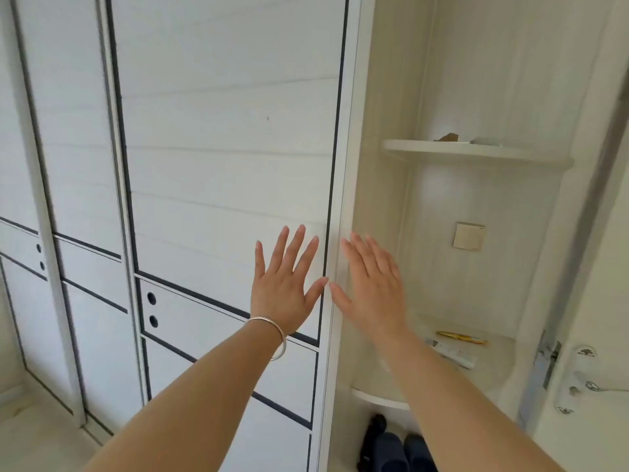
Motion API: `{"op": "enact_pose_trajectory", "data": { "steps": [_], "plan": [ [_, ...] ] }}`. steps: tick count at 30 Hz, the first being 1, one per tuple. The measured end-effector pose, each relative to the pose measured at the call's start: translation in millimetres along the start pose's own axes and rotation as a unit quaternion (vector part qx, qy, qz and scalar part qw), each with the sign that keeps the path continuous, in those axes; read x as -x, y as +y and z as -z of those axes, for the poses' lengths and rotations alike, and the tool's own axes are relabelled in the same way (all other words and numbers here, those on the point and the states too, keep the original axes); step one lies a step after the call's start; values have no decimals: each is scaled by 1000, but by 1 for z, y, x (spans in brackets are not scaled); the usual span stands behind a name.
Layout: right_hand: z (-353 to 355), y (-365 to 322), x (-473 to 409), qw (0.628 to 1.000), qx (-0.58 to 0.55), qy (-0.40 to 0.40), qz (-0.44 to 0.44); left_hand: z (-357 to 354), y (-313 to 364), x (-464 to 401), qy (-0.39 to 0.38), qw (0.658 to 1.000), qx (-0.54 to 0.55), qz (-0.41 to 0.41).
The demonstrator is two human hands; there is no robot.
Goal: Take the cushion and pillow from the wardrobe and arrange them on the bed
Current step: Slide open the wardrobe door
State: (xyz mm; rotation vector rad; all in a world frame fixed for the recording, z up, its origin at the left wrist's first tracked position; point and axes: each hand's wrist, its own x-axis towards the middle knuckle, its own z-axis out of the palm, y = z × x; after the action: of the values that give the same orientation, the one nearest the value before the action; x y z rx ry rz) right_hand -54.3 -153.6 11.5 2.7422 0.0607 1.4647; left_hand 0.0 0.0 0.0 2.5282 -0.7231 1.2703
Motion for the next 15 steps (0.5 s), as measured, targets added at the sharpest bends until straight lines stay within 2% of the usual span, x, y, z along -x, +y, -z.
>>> {"op": "enact_pose_trajectory", "data": {
  "steps": [5, 9, 15],
  "plan": [
    [-23, 14, -13, 994, 16, 45, 94, -33, 1, -13, -34, 999, 16, 7],
    [-33, 21, -25, 980, 75, 65, 173, -49, 2, -21, -46, 998, 11, 29],
    [-39, 18, -42, 963, 142, 71, 220, -55, 11, -30, -54, 997, 26, 51]
  ]
}}
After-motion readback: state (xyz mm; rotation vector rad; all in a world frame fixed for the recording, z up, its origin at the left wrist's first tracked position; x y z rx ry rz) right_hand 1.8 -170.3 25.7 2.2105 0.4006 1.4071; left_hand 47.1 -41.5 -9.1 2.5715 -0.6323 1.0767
